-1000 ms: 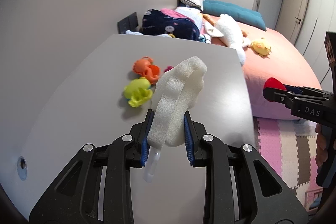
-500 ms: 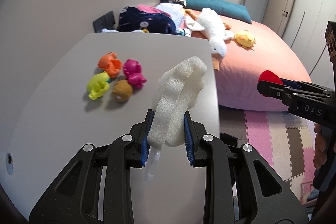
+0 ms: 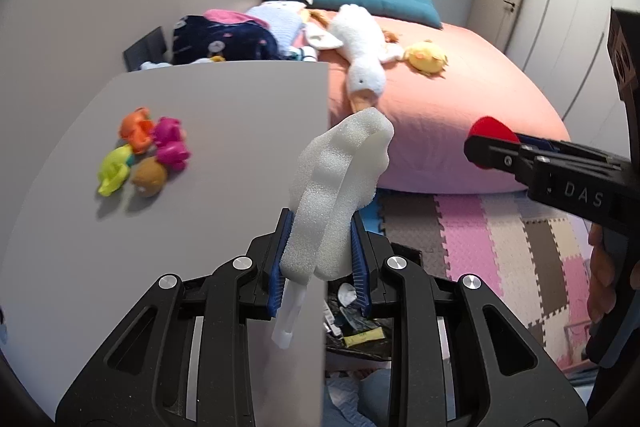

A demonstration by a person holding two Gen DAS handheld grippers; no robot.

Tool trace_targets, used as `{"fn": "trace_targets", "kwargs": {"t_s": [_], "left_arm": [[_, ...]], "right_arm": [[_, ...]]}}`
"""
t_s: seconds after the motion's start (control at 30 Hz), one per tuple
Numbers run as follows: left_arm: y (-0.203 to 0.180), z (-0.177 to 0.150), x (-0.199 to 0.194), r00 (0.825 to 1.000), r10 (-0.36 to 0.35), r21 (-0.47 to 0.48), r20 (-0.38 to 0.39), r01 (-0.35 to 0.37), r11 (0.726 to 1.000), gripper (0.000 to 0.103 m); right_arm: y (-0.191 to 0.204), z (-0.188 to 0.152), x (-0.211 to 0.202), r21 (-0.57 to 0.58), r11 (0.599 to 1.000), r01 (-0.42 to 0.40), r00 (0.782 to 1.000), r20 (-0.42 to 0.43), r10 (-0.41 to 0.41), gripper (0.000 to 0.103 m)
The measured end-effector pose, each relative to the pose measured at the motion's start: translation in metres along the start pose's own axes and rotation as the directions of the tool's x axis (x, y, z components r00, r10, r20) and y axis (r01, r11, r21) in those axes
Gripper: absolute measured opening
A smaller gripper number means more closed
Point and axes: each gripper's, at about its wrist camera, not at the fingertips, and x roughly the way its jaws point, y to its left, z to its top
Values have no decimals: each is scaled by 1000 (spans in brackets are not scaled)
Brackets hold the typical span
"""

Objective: Collect trash
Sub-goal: 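Carry the foam piece and red heart over the bin and release both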

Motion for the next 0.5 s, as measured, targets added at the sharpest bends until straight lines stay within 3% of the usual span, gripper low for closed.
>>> {"fn": "trace_targets", "kwargs": {"t_s": [0.5], "left_arm": [[-62, -5, 22, 995, -82, 86, -59, 87, 993, 27]], "right_arm": [[-57, -6, -16, 106, 993, 57, 998, 15, -59, 47]]}}
